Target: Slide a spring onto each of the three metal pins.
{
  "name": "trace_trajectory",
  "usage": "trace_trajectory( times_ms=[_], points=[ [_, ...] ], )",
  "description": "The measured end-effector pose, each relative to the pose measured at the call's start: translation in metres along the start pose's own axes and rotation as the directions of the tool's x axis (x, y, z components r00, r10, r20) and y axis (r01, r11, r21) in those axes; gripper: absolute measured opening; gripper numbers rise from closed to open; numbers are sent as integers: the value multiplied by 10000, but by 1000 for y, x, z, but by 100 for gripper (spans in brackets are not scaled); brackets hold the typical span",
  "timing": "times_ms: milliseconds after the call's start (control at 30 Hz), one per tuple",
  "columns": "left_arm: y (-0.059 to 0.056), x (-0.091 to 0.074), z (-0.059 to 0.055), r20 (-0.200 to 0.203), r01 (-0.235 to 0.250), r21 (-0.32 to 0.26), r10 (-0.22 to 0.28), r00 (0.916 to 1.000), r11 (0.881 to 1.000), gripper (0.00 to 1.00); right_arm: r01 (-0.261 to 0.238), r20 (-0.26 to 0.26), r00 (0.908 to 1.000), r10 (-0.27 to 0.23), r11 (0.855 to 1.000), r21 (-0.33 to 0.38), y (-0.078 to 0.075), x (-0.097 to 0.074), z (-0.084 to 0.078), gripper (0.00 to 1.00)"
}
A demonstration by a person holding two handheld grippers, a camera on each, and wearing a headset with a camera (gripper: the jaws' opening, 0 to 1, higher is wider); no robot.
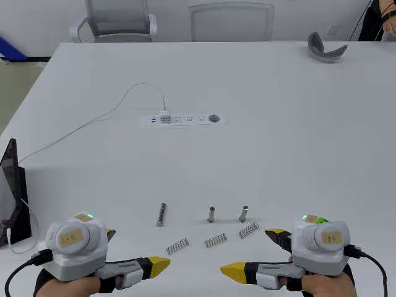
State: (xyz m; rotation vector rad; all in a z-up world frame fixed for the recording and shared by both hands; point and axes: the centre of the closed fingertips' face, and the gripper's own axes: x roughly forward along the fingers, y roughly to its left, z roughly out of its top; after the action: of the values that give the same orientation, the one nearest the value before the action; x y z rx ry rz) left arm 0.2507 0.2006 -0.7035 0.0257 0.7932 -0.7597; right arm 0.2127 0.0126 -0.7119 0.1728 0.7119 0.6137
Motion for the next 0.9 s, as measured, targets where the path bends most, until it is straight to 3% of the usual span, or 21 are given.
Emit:
trace_trajectory(
  times_ms=[100, 600, 900],
  points=[
    [-1, 0, 4, 200, 91, -214, -87, 9998, 9997, 90, 29, 7, 10000, -29, 10000, 25, -1, -1, 0, 95],
    [-3, 2, 2, 23, 114, -134, -114, 9999, 9998, 90, 15, 49, 10000, -16, 9999, 127, -1, -1, 1, 95],
    [-1, 8, -1, -339, 166, -144, -170, 9993, 9998, 90, 23, 36, 10000, -24, 9999, 141, -1, -2, 0, 95]
  ],
)
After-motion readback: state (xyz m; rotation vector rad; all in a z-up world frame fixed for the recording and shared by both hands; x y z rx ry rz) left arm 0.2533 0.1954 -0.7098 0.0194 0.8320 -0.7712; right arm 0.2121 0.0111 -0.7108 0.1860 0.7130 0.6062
